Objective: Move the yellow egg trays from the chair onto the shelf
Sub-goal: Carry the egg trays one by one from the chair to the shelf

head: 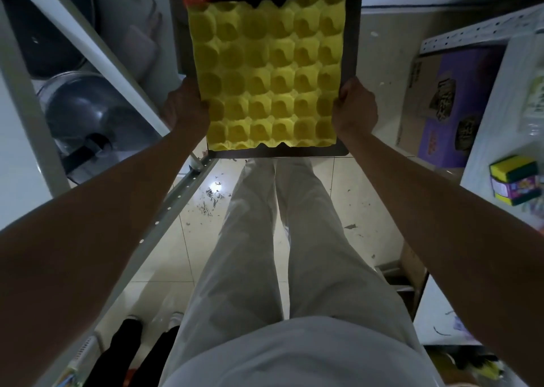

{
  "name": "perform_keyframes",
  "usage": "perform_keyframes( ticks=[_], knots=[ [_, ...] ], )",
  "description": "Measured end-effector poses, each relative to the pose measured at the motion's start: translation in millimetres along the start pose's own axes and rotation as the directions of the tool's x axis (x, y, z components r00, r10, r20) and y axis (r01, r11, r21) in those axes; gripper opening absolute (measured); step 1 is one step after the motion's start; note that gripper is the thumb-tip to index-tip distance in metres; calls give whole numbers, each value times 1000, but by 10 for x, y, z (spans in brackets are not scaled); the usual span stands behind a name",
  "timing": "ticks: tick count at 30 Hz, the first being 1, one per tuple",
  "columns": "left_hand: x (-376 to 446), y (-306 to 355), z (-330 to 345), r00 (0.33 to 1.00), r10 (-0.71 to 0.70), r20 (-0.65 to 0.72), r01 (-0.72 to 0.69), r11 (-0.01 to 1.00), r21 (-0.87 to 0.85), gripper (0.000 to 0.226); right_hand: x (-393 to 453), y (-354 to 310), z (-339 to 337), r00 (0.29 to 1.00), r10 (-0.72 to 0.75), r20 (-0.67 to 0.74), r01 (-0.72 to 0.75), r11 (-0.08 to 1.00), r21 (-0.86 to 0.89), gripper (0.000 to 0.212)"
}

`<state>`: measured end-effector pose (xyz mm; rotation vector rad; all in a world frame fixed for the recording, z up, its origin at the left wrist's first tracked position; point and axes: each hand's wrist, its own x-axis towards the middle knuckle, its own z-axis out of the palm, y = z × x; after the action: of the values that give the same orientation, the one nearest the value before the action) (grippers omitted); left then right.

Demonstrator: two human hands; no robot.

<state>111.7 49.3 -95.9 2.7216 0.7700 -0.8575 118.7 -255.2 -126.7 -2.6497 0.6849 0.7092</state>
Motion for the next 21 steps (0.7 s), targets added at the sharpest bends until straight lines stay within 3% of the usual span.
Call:
perform_keyframes(
  ticks=[11,16,19,21],
  knots=[
    [3,154,-132,998,-16,66,21,998,-67,26,-51,-60,-47,996,91,-7,-90,990,105,25],
    [-298,295,-470,997,69,19,-66,988,-139,29,-276,76,-365,995,90,-40,-80,975,208,22],
    [-553,595,-765,990,140,17,-124,921,-368,43,-595,322,-687,990,102,-96,-65,942,330,12],
    [-779,848,-963,978,202,47,-131,778,-615,26,-928,565,-916,983,110,-148,-43,917,397,9]
  ],
)
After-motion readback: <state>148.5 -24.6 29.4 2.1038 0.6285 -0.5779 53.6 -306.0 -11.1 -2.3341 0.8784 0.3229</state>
